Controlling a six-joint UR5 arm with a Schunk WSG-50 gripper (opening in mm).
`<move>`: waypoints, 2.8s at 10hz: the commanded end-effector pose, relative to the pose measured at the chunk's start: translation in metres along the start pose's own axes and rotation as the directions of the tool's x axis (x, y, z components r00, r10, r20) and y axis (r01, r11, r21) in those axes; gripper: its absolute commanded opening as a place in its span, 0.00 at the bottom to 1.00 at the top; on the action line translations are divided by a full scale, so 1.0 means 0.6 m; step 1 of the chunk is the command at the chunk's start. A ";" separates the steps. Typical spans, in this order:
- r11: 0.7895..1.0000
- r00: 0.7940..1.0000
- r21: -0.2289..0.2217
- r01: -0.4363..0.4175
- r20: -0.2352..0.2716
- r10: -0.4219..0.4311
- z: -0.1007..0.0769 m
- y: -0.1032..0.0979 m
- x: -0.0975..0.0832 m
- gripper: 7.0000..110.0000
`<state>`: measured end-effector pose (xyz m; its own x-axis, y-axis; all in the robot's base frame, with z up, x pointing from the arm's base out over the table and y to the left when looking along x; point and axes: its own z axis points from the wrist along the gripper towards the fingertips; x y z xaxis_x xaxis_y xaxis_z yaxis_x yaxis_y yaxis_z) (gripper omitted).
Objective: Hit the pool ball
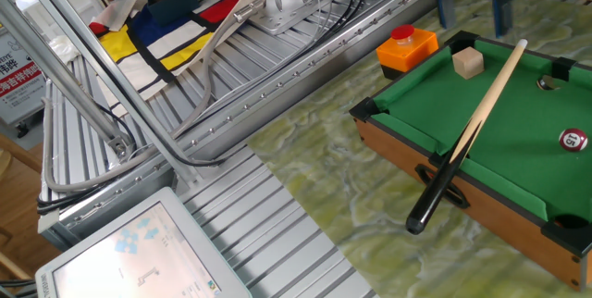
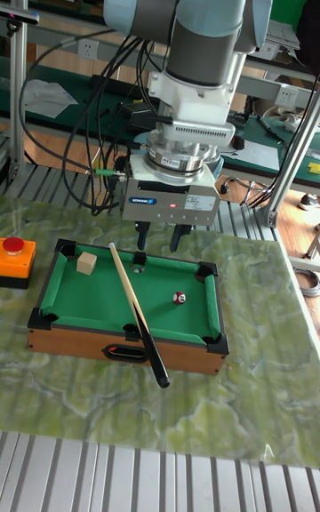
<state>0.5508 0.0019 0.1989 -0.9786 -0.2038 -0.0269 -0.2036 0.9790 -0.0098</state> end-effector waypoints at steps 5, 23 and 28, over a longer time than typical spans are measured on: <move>0.967 0.970 0.071 0.244 -0.023 -0.243 -0.003 -0.032 0.002 0.00; 0.985 0.985 -0.005 -0.173 0.017 0.173 -0.002 0.000 -0.007 0.00; 0.987 0.987 -0.009 -0.161 0.019 0.161 -0.002 0.002 -0.008 0.00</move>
<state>0.5547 0.0002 0.1991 -0.9981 -0.0446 -0.0432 -0.0441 0.9989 -0.0130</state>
